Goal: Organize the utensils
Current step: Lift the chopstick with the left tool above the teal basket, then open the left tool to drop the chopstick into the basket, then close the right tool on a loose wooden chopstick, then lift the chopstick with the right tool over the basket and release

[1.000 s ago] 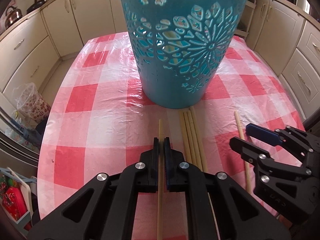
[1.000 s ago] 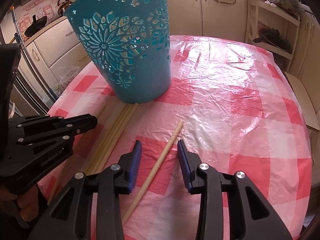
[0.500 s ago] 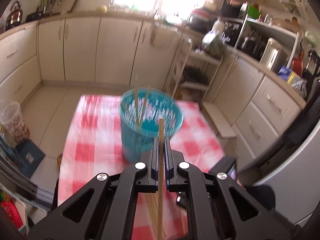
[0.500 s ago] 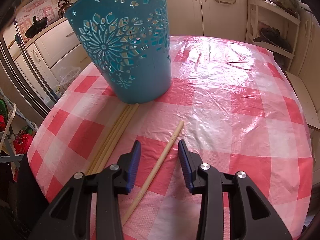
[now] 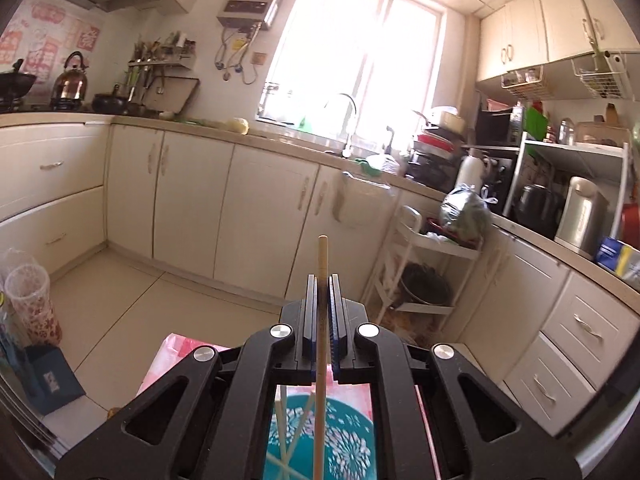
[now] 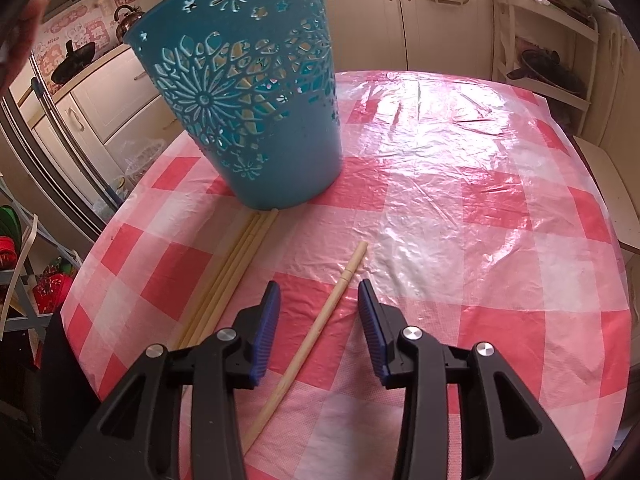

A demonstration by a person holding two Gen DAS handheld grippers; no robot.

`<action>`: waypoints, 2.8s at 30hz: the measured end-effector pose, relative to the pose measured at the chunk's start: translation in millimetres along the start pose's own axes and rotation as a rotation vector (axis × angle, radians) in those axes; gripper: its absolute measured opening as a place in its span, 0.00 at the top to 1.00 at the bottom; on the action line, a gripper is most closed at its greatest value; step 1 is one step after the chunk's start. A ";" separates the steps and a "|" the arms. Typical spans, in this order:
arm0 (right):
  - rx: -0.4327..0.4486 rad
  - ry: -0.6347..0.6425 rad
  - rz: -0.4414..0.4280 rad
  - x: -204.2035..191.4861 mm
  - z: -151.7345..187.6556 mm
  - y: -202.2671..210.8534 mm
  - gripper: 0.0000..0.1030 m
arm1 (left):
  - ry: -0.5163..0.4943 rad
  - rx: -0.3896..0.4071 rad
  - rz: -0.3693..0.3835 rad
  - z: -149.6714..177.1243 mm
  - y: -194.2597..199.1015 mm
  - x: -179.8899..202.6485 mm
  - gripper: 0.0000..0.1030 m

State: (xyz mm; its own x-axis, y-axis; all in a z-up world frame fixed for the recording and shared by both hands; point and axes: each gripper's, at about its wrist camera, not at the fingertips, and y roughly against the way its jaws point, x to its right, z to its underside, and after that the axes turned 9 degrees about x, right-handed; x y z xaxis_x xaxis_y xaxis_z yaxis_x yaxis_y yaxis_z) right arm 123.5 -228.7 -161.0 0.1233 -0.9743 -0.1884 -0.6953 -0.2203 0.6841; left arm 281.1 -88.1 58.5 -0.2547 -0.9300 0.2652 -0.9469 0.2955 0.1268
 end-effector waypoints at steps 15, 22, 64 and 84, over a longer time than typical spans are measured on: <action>-0.009 0.014 0.004 -4.4 0.1 -1.9 0.58 | -0.114 -0.161 -0.089 65.9 -39.2 -5.6 0.91; -0.007 -0.009 0.010 1.0 2.3 1.4 0.64 | -0.094 -0.112 -0.150 58.9 18.4 -38.4 0.41; 0.470 -0.279 -0.362 5.2 -172.6 132.5 0.94 | 0.119 -0.440 -0.227 202.2 38.5 -169.8 0.24; 0.514 -0.093 0.068 -27.0 -161.2 11.9 0.91 | 0.103 -0.450 -0.233 203.4 36.8 -166.2 0.19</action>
State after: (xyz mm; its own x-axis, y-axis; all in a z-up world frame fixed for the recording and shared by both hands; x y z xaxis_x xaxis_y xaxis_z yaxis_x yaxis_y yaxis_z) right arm 226.0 -212.5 -34.2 0.0190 -0.9722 -0.2333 -0.9599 -0.0830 0.2677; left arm 248.7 32.8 -175.3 -0.0051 -0.9625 0.2711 -0.7924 0.1692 0.5860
